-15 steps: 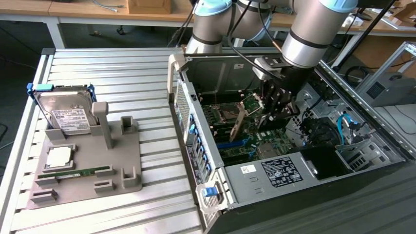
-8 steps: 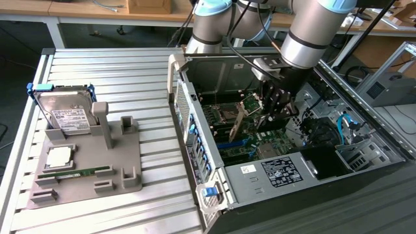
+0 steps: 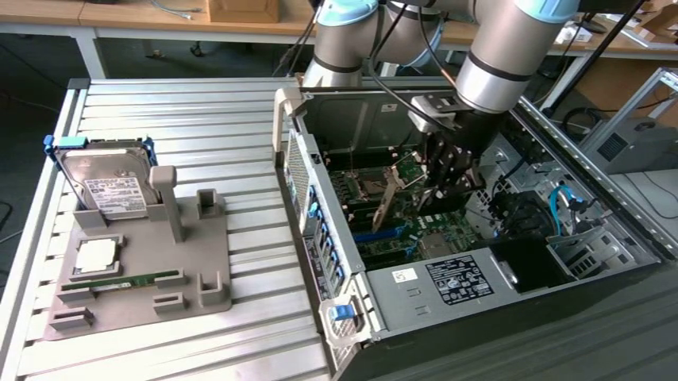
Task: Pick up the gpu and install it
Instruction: 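Insert the gpu into the slot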
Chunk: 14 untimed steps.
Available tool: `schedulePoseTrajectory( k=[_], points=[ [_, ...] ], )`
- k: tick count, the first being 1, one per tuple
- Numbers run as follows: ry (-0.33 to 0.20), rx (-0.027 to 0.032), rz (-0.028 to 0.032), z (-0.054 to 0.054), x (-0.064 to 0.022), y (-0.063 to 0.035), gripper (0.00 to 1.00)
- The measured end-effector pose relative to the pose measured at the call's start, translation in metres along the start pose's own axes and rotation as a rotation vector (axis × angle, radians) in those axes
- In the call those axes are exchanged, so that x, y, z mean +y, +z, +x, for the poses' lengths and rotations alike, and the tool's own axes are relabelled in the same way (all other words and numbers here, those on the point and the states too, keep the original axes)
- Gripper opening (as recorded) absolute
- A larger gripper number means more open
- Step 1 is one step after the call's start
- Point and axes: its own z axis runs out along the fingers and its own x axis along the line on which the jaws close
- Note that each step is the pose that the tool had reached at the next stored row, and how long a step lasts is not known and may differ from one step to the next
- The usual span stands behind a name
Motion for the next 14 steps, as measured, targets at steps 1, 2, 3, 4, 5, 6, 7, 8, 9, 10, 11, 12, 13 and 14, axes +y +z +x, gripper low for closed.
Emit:
schedulePoseTrajectory(
  k=[1,2,3,4,5,6,7,8,9,10,11,12,13,14],
  points=[
    [0.0,0.0004,0.0,0.0,0.0003,0.0004,0.27],
    [0.0,0.0011,0.0,-0.0001,0.0007,0.0009,0.27],
    [0.0,0.0012,0.0,-0.0001,0.0007,0.001,0.27],
    [0.0,0.0015,0.0,-0.0001,0.0008,0.0012,0.27],
    [0.0,0.0016,0.0,-0.0001,0.0009,0.0014,0.27],
    [0.0,0.0018,0.0,-0.0001,0.001,0.0014,0.27],
    [0.0,0.0019,0.0,-0.0001,0.0011,0.0015,0.27],
    [0.0,0.002,0.0,-0.0001,0.0012,0.0017,0.27],
    [0.0,0.0021,0.0,-0.0001,0.0012,0.0018,0.27],
    [0.0,0.0024,0.0,-0.0001,0.0014,0.002,0.27],
    [0.0,0.0025,0.0,-0.0001,0.0014,0.0021,0.27],
    [0.0,0.0038,0.0,-0.0002,0.0023,0.0031,0.27],
    [0.0,0.0047,0.0,-0.0002,0.0032,0.004,0.27],
    [0.0,0.0048,0.0,-0.0002,0.0033,0.0041,0.27]
  ],
)
